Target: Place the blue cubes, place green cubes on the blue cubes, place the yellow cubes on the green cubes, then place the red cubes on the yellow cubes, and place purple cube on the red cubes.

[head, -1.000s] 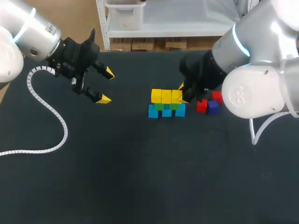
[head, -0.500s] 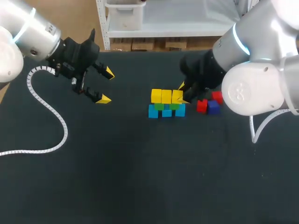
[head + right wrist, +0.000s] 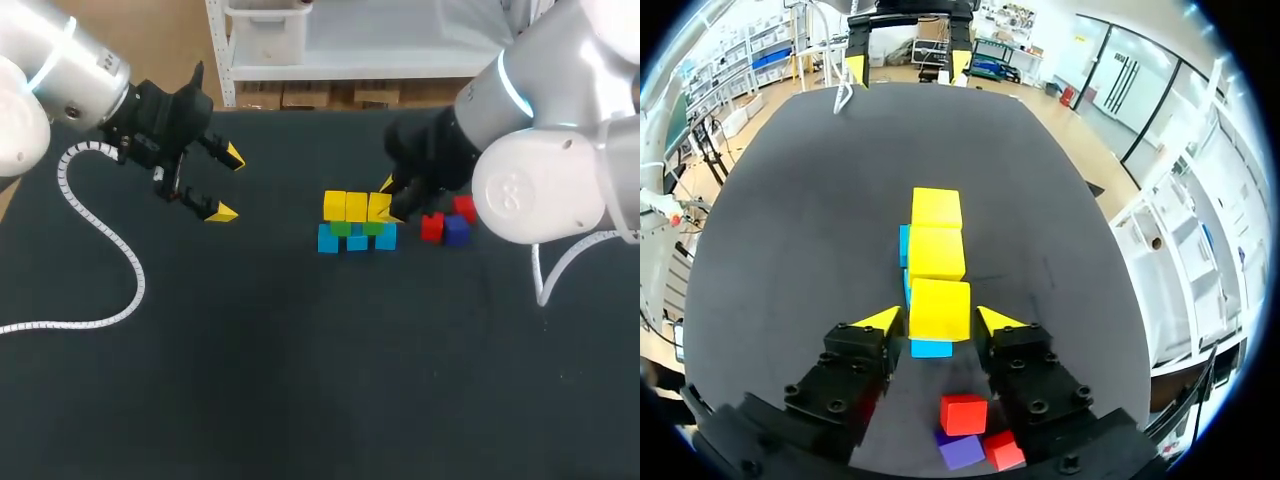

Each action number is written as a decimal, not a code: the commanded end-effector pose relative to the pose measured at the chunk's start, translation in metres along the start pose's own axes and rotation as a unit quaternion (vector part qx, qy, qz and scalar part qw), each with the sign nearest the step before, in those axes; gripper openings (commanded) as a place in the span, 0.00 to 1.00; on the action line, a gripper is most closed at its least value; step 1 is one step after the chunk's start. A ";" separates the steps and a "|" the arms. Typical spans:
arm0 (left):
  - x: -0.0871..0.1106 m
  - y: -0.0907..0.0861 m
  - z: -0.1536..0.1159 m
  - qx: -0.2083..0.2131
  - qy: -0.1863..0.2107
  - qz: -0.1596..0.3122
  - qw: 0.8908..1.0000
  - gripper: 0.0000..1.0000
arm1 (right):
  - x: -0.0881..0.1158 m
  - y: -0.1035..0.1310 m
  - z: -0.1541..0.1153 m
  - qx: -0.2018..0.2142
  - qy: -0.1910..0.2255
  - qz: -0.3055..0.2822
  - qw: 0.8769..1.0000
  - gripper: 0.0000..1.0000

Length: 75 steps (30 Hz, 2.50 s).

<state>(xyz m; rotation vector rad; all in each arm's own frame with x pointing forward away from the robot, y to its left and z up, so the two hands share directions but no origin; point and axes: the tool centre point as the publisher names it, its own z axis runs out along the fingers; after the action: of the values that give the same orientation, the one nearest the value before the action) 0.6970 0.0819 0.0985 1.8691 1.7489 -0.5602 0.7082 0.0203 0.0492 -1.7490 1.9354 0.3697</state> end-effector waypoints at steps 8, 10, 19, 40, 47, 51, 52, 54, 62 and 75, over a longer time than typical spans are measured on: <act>0.001 0.001 0.001 0.001 0.000 0.001 1.000 1.00 | 0.003 0.003 -0.029 0.002 -0.009 0.003 1.000 1.00; 0.001 0.001 0.001 0.001 0.000 0.001 1.000 1.00 | 0.008 0.003 -0.035 0.006 -0.012 0.005 1.000 1.00; 0.001 0.001 0.001 0.001 0.000 0.001 1.000 1.00 | 0.027 -0.004 -0.043 0.023 -0.027 0.016 0.999 0.00; 0.001 0.001 0.001 0.001 0.000 0.001 1.000 1.00 | 0.025 0.000 -0.018 -0.003 -0.024 0.001 1.000 0.00; 0.001 0.001 0.001 0.001 0.000 0.001 1.000 1.00 | 0.022 -0.003 -0.015 -0.004 -0.025 0.000 1.000 0.00; 0.001 0.001 0.001 0.001 0.000 0.001 1.000 1.00 | 0.020 -0.004 -0.012 -0.005 -0.025 -0.001 1.000 0.00; 0.001 0.001 0.001 0.001 0.000 0.001 1.000 1.00 | 0.020 -0.004 -0.012 -0.006 -0.025 -0.001 1.000 0.00; 0.001 0.001 0.001 0.001 0.000 0.001 1.000 1.00 | 0.019 -0.005 -0.011 -0.007 -0.025 -0.001 1.000 0.00; 0.001 0.001 0.001 0.001 0.000 0.001 1.000 1.00 | 0.017 -0.007 -0.008 -0.008 -0.027 -0.001 1.000 0.00; 0.001 0.001 0.001 0.001 0.000 0.001 1.000 1.00 | 0.013 -0.009 -0.004 -0.008 -0.028 -0.003 1.000 0.00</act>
<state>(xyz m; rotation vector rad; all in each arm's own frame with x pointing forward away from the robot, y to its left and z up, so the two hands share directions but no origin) 0.6970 0.0819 0.0985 1.8691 1.7490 -0.5602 0.7140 0.0047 0.0477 -1.7338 1.8945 0.4225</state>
